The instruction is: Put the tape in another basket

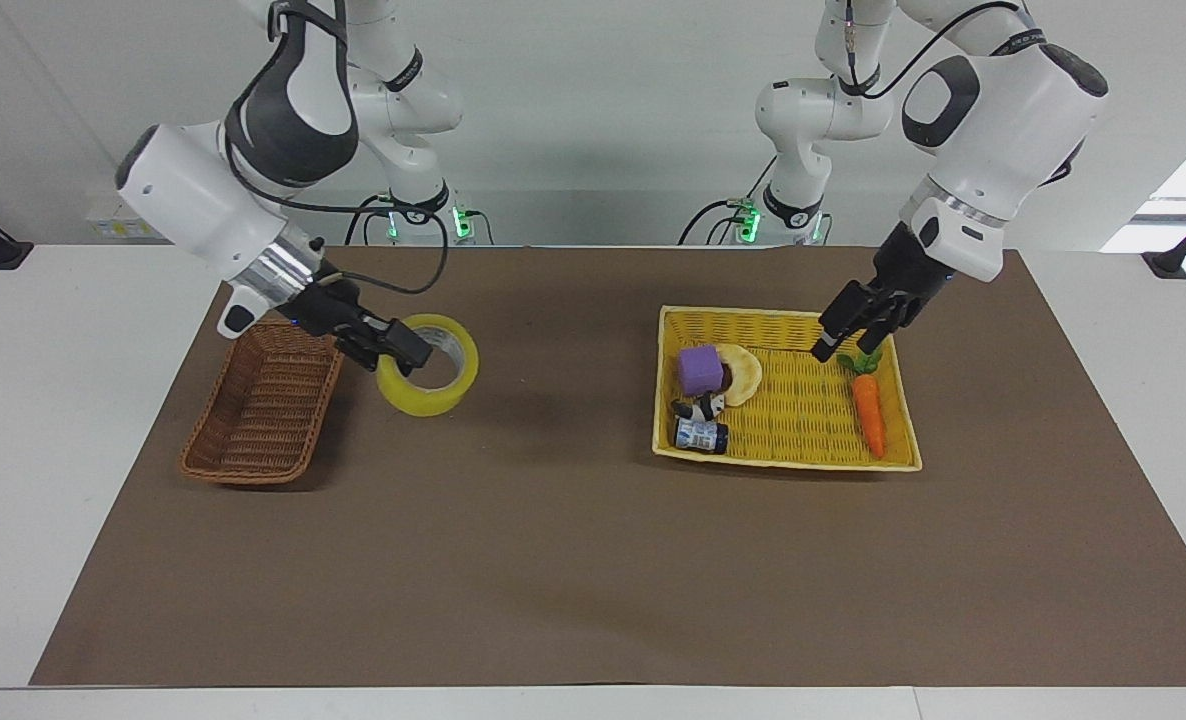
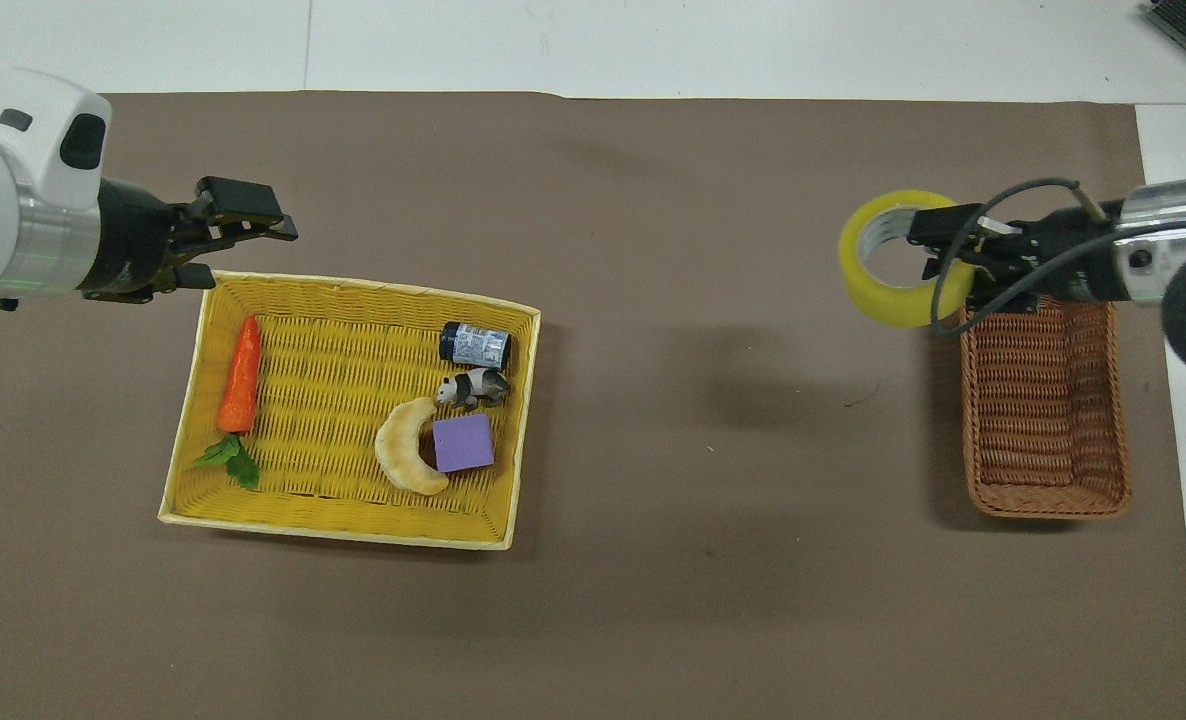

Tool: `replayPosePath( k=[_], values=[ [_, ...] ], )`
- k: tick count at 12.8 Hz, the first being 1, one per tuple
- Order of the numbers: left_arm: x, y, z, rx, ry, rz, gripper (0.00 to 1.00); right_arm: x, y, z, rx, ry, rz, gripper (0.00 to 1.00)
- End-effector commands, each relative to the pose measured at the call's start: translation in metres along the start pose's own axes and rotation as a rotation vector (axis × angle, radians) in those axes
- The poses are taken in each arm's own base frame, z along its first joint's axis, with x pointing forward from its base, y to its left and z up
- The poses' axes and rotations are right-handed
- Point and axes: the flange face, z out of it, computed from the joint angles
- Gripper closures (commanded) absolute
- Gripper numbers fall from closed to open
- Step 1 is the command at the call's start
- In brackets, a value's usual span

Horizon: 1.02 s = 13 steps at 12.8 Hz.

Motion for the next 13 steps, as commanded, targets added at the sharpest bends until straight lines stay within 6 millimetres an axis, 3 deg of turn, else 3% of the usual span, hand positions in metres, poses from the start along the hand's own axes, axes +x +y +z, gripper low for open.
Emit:
replayPosePath(
  k=[1, 4, 5, 7, 10, 13],
  values=[
    [0.004, -0.031, -0.033, 0.097, 0.003, 0.151, 0.0, 0.012, 0.078, -0.021, -0.043, 0.001, -0.057, 1.0],
    [0.009, -0.068, -0.064, 0.185, -0.031, 0.292, 0.0, 0.019, 0.159, -0.015, -0.072, -0.02, -0.068, 1.0],
    [0.01, -0.077, -0.069, 0.22, -0.046, 0.329, 0.0, 0.016, 0.174, -0.009, -0.071, -0.034, -0.105, 1.0],
    [0.008, -0.088, -0.074, 0.305, -0.089, 0.413, 0.0, 0.017, 0.201, -0.002, -0.075, -0.03, -0.144, 1.0],
    [0.003, -0.087, -0.094, 0.319, -0.162, 0.398, 0.0, 0.026, 0.239, 0.009, -0.08, -0.028, -0.209, 1.0],
    [-0.005, -0.087, -0.098, 0.322, -0.161, 0.317, 0.0, 0.037, 0.258, 0.029, -0.095, -0.02, -0.278, 1.0]
  ],
)
